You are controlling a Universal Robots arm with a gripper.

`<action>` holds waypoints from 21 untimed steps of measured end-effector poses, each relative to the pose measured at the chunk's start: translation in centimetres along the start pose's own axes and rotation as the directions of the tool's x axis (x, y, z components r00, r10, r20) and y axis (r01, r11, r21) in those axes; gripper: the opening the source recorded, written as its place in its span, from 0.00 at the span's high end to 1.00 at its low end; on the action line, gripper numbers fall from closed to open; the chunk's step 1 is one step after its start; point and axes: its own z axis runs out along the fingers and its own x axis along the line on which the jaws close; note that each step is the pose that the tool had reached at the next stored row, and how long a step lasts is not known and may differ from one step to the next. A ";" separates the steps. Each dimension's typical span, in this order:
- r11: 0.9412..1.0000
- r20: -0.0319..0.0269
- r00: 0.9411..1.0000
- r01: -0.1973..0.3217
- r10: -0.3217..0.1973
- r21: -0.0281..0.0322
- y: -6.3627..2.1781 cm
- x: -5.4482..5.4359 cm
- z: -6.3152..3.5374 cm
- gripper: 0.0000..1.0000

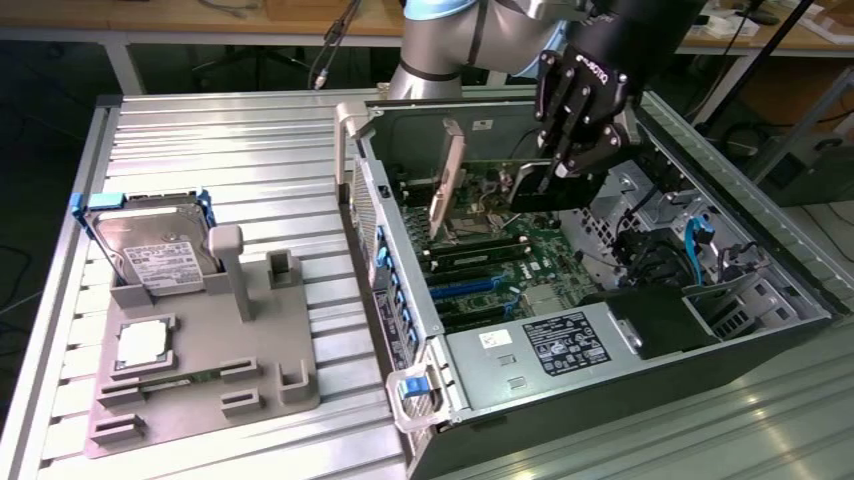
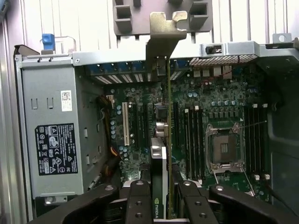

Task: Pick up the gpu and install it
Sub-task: 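Insert the gpu into the slot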

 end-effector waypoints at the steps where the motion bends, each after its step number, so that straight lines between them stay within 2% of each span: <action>1: 1.000 0.000 1.000 0.008 -0.008 0.000 -0.02 0.0 0.01 0.73; 7: 0.999 0.000 0.999 0.054 -0.054 0.001 -0.20 -0.1 0.13 0.73; 10: 0.999 0.002 0.999 0.054 -0.054 0.000 -0.20 -0.2 0.20 0.73; 16: 0.999 0.008 0.999 0.054 -0.054 0.001 -0.21 -0.4 0.44 0.73; 21: 0.999 0.010 0.998 0.054 -0.054 0.001 -0.20 -0.5 0.56 0.73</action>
